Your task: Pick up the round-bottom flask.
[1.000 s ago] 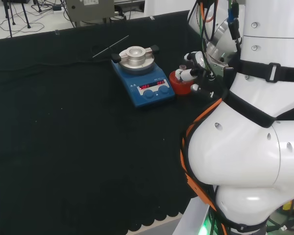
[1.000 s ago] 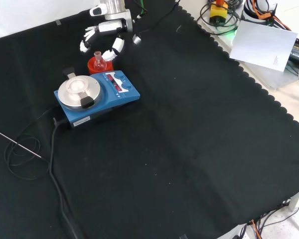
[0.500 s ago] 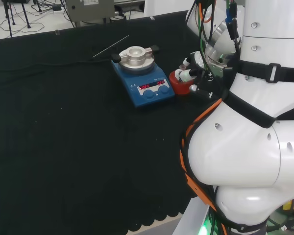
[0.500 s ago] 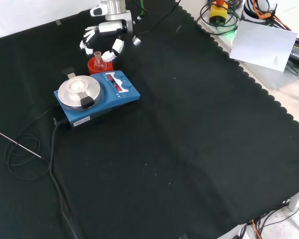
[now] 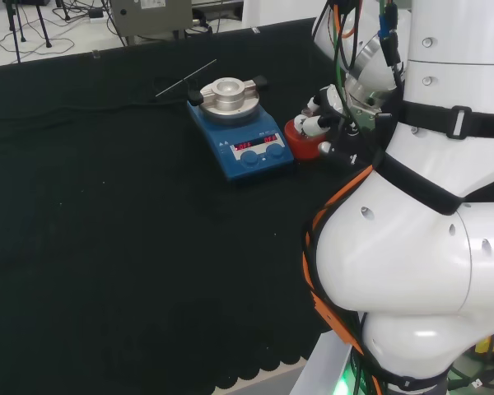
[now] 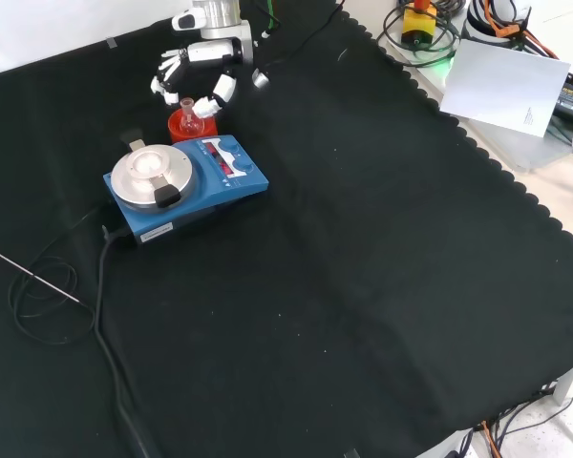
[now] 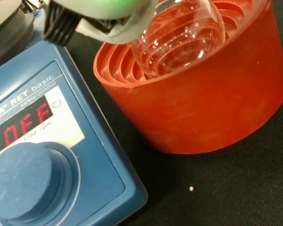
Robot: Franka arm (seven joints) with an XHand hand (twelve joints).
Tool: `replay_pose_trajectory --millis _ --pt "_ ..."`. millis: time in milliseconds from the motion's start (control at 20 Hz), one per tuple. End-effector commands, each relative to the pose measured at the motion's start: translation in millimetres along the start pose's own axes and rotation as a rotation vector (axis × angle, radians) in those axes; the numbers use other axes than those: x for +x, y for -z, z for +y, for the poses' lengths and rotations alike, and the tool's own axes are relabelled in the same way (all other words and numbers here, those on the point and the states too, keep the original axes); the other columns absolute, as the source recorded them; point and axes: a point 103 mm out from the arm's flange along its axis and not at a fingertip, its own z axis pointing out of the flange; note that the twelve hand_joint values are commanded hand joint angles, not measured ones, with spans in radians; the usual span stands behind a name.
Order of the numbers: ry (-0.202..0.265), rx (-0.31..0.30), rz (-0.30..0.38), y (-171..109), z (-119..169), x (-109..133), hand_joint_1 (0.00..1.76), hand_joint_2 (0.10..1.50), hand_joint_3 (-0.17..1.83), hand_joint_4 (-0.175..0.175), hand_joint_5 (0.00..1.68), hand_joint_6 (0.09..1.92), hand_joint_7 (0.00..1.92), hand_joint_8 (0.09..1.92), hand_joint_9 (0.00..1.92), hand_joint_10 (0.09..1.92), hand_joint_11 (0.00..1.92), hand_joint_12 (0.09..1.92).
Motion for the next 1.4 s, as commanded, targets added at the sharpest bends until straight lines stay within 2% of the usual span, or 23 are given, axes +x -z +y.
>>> replay_pose_trajectory --millis 50,550,650,700,750,1050,1150,1250,1300,1400 --pt "0.006 -0.010 -0.005 -0.3 -0.6 2.6 0.99 0.63 0.71 -0.080 0.79 0.79 0.34 0.70 0.49 0.73 0.01 1.40" --pt "0.005 -0.031 -0.021 -1.7 -1.7 3.8 1.02 0.65 0.72 -0.090 0.86 0.82 0.36 0.71 0.53 0.73 0.06 1.40" --pt "0.008 -0.046 -0.024 -0.3 -1.6 4.4 1.05 0.84 0.45 0.010 0.96 0.92 0.37 0.72 0.54 0.73 0.08 1.40" --pt "0.009 -0.053 -0.026 0.4 -1.5 4.8 1.07 0.91 0.34 0.033 1.00 0.94 0.38 0.72 0.56 0.72 0.09 1.39" --pt "0.008 -0.057 -0.027 1.0 -1.5 5.2 1.08 0.94 0.28 0.037 1.02 0.94 0.40 0.72 0.57 0.72 0.11 1.38" --pt "0.008 -0.055 -0.018 1.9 -1.3 6.4 1.09 0.98 0.23 0.020 1.03 0.95 0.44 0.70 0.62 0.69 0.16 1.37" --pt "0.014 -0.045 -0.016 0.8 -1.6 6.5 1.08 1.00 0.21 0.027 1.00 1.00 0.43 0.70 0.61 0.69 0.16 1.37" --pt "0.021 -0.028 -0.016 -0.9 -1.7 7.1 1.05 0.83 0.42 -0.047 0.85 0.95 0.41 0.69 0.60 0.68 0.15 1.37" --pt "0.024 -0.025 -0.015 -1.6 -1.7 7.5 1.04 0.74 0.56 -0.066 0.77 0.94 0.40 0.69 0.58 0.69 0.14 1.37" --pt "0.029 -0.019 -0.016 -3.1 -1.5 8.9 1.03 0.62 0.73 -0.079 0.65 0.92 0.38 0.70 0.56 0.70 0.12 1.37"
